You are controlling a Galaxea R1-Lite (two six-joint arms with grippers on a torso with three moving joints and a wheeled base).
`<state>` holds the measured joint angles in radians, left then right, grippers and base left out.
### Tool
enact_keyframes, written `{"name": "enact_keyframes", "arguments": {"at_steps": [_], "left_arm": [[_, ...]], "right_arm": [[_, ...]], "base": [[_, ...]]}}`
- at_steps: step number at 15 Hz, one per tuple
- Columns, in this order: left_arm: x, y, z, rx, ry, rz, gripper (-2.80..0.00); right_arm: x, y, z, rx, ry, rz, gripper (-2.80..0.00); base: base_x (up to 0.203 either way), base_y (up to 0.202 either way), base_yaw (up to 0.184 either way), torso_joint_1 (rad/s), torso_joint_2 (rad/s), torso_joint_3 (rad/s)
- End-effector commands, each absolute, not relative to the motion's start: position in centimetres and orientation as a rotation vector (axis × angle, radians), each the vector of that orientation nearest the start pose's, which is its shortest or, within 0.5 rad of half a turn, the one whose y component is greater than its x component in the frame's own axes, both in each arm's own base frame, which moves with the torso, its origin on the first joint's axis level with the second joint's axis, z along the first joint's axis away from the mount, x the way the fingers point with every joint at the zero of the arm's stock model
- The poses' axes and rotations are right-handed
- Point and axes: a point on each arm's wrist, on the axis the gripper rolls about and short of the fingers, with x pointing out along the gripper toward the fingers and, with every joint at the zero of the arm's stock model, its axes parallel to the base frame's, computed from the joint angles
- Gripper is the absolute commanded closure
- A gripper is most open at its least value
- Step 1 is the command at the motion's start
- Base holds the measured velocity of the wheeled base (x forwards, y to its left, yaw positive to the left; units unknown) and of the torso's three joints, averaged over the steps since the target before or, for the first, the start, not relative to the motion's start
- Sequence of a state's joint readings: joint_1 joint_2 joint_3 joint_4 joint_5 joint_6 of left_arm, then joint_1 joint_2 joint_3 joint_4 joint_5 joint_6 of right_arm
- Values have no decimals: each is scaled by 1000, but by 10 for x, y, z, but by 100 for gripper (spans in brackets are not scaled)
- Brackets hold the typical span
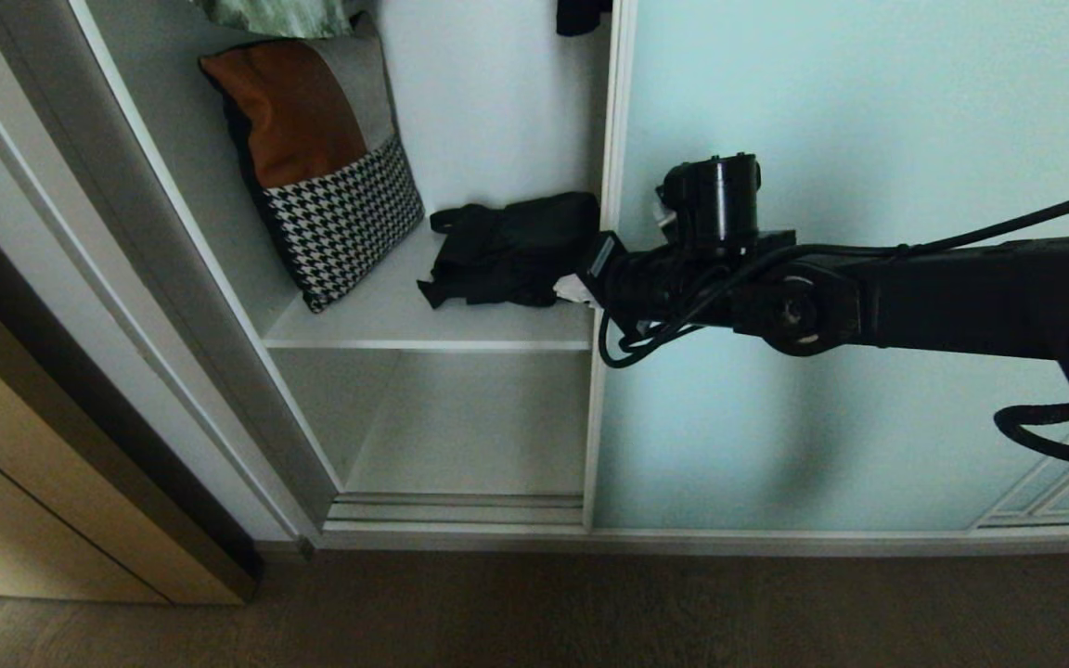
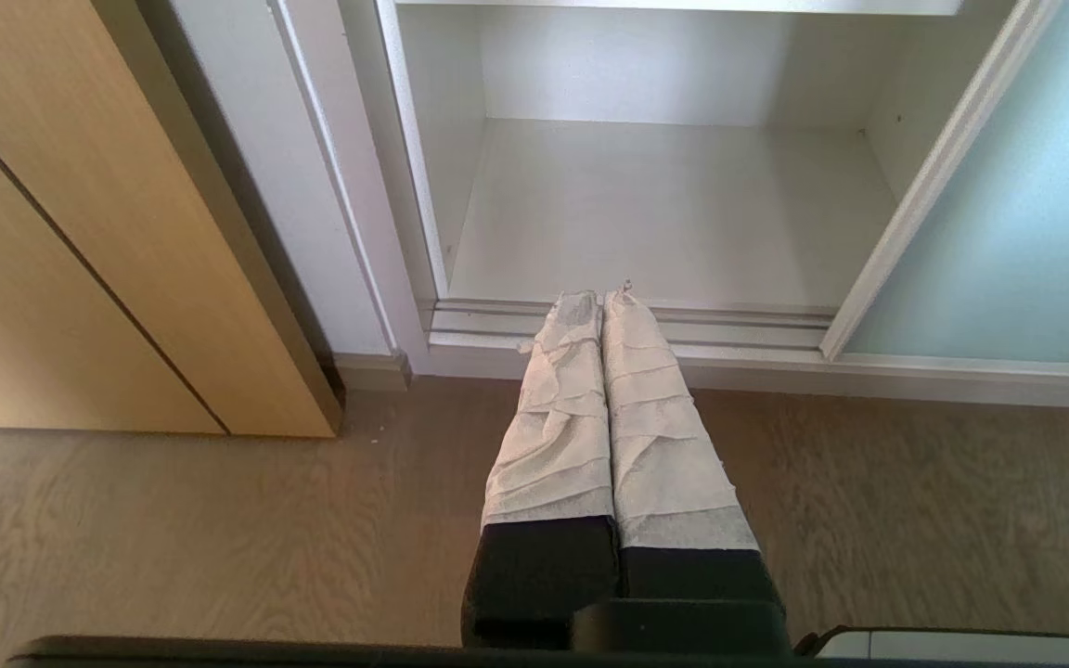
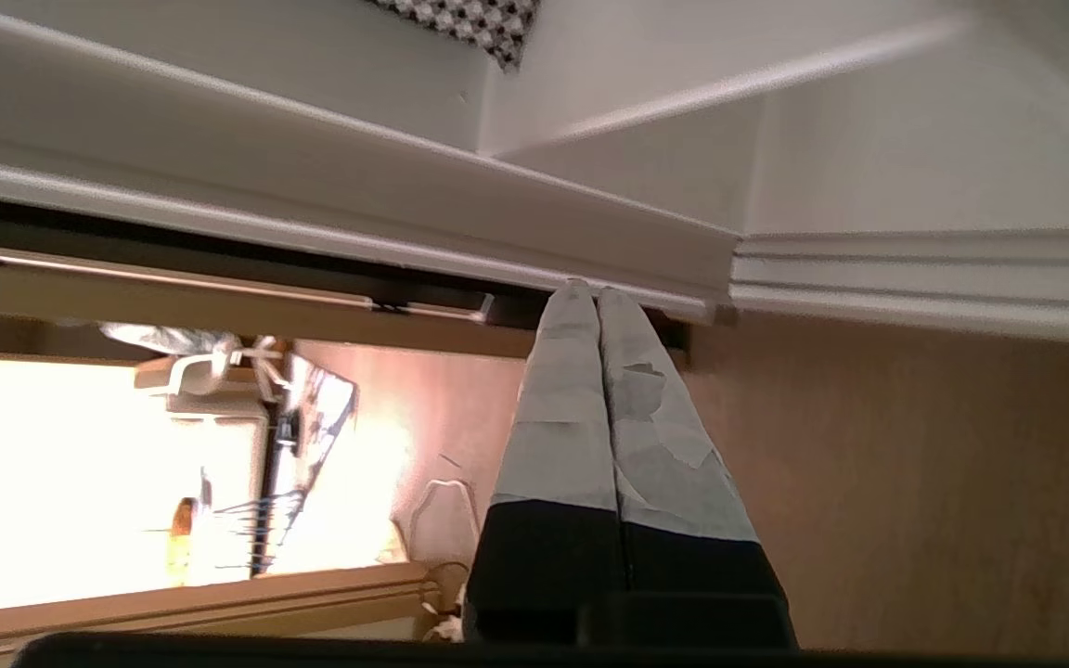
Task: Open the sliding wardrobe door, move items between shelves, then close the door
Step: Close the door
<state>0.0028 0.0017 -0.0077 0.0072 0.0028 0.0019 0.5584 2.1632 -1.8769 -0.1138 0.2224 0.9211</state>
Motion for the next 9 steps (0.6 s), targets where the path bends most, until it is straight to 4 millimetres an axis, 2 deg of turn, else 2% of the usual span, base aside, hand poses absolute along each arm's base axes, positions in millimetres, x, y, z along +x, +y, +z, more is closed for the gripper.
{"name": "enact_keyframes", "arguments": {"at_steps": [1, 3, 4, 6, 9], "left_arm": [[-23, 0, 77, 2, 3, 7, 0], [-23, 0, 77, 2, 2, 7, 0], [-23, 0, 77, 2, 3, 6, 0], [-23, 0, 77, 2, 2, 6, 0], [-23, 0, 77, 2, 2, 6, 0]], "right_arm": [[363, 240, 268, 838, 506, 637, 0], [345, 227, 266, 809, 451, 559, 0], [340, 222, 269, 816, 362, 535, 0], [336, 217, 270, 840, 190, 545, 0], [339, 217, 266, 835, 125, 537, 0]], "base": [[0, 0, 0, 0, 0, 0], [0, 0, 0, 0, 0, 0], [0, 0, 0, 0, 0, 0], [0, 0, 0, 0, 0, 0], [0, 0, 0, 0, 0, 0]]}}
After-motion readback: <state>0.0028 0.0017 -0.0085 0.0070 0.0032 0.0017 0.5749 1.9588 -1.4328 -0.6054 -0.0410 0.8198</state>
